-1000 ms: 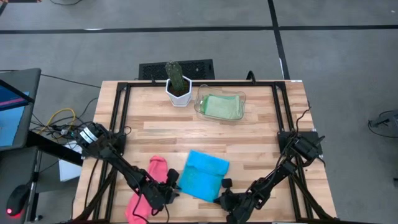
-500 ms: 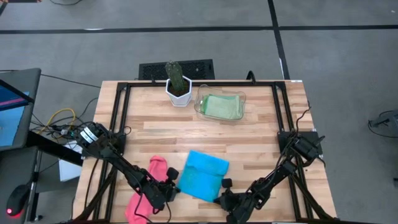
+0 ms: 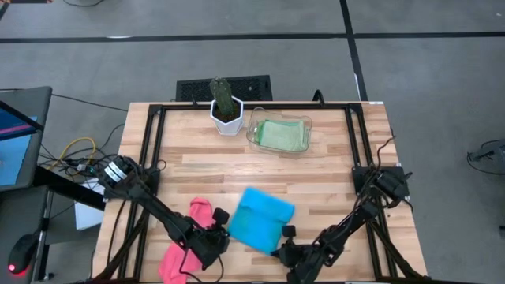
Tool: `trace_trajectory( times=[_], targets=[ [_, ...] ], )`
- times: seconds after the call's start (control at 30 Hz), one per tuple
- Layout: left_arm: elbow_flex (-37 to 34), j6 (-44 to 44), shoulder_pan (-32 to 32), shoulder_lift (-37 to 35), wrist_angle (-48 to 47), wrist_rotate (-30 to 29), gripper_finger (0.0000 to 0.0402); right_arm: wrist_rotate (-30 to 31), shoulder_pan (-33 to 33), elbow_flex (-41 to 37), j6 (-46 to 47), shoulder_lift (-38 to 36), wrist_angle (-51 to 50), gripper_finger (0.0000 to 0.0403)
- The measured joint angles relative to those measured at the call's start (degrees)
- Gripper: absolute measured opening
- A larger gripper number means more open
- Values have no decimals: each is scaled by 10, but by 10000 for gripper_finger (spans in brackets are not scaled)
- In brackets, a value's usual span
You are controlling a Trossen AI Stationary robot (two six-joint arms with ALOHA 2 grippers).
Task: Fold microfiber towels
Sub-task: Fold the blue towel on the table
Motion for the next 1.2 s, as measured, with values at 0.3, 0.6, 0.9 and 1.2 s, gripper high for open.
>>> trace_trajectory(
  times=[0.3,0.6,0.9,1.2],
  targets=[
    [46,21,41,-1,-41,-1,0,40,6,0,57,-62,-115,12],
    [89,102,102,-2,-55,-11,0,69,9,1,147,-103,-271,12],
    [121,177,171,-3,-54,3,0,85,7,1,209,-114,-388,12],
    [124,206,217,-4,-59,13,0,99,7,-3,238,-167,-504,12]
  ],
)
